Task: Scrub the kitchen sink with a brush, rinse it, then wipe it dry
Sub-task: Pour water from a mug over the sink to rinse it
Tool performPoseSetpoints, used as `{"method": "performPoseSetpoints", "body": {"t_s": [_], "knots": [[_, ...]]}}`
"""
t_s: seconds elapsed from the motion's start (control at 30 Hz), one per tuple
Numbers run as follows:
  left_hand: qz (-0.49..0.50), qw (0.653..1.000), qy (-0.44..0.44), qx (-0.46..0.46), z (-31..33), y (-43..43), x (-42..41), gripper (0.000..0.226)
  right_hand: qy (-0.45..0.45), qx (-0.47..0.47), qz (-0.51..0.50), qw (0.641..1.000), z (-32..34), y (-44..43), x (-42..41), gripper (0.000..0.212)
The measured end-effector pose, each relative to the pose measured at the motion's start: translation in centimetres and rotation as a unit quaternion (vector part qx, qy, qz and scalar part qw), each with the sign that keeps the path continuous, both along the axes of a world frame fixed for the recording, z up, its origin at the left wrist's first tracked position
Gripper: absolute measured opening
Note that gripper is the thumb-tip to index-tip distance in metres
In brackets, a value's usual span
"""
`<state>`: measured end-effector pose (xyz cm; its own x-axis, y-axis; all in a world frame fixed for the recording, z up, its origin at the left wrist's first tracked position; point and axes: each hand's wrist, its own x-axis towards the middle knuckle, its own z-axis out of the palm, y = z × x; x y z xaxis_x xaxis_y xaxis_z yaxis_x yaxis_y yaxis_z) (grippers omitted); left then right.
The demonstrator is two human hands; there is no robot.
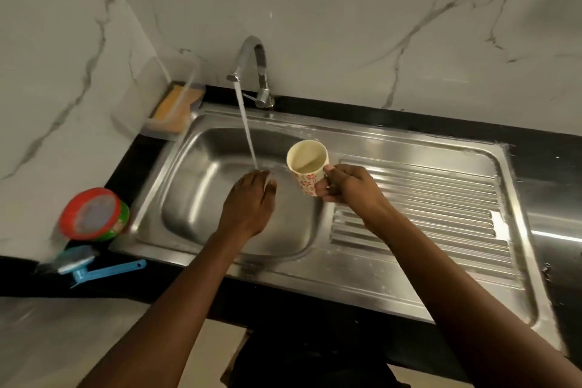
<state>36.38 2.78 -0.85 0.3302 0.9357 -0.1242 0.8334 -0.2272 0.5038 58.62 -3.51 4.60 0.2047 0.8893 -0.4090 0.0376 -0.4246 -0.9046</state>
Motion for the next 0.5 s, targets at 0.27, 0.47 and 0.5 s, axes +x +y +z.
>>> {"method": "performPoseSetpoints", "body": {"t_s": [0.27,0.47,0.5], "knots": [[0.024,1.0,-0.012,0.017,2.3,5.6,-5.3,0.041,0.061,0.001,-0.03,0.998,-0.7,10.1,-8.5,0.024],[0.025,0.999,-0.025,0.027,2.3,7.8,-6.9,0.037,0.072,0.005,-0.04,0.997,-1.5,14.2,-11.1,0.025],[0.024,0.999,-0.03,0.03,2.3,8.0,-7.0,0.037,0.071,0.01,-0.04,0.997,-1.6,14.4,-11.3,0.024]]}}
